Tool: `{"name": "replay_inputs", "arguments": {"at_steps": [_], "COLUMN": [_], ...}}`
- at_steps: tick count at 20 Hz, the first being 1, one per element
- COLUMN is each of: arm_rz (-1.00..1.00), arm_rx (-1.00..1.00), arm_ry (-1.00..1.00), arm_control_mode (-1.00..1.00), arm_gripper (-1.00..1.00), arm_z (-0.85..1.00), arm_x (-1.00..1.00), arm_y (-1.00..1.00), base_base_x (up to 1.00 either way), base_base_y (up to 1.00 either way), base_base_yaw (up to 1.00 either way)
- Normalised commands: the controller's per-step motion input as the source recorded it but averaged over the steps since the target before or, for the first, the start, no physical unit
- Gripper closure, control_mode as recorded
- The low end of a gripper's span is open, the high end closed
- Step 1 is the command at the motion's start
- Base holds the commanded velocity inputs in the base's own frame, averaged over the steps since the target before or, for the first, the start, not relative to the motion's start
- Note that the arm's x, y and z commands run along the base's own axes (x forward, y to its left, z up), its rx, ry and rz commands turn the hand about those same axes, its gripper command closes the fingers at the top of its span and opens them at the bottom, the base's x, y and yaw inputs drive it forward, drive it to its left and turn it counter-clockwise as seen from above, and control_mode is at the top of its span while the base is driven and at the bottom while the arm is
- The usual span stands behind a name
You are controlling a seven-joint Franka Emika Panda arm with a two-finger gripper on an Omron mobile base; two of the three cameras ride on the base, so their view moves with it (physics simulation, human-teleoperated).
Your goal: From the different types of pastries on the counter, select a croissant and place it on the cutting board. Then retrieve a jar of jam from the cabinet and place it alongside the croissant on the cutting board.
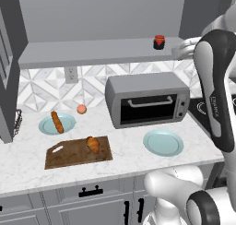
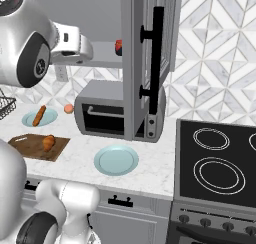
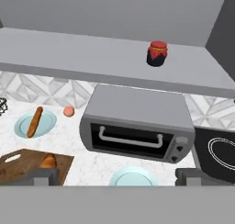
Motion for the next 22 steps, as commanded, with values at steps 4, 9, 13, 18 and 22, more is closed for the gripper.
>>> {"name": "replay_inputs", "arguments": {"at_steps": [4, 9, 13, 18, 22], "arm_rz": [-0.05, 0.00, -0.11, -0.08, -0.04], "arm_rx": [0.00, 0.01, 0.00, 0.01, 0.06], "arm_ry": [-0.15, 0.00, -0.01, 0.00, 0.00], "arm_control_mode": [-1.00, -1.00, -1.00, -1.00, -1.00], "arm_gripper": [-1.00, -1.00, -1.00, -1.00, -1.00], "arm_z": [0.00, -0.08, -0.01, 0.02, -0.06], "arm_x": [0.29, 0.15, 0.42, 0.14, 0.10], "arm_y": [-0.27, -0.07, -0.19, -0.02, -0.24], "base_base_x": [0.00, 0.00, 0.00, 0.00, 0.00], "base_base_y": [0.00, 0.00, 0.00, 0.00, 0.00], "base_base_yaw": [0.00, 0.00, 0.00, 0.00, 0.00]}}
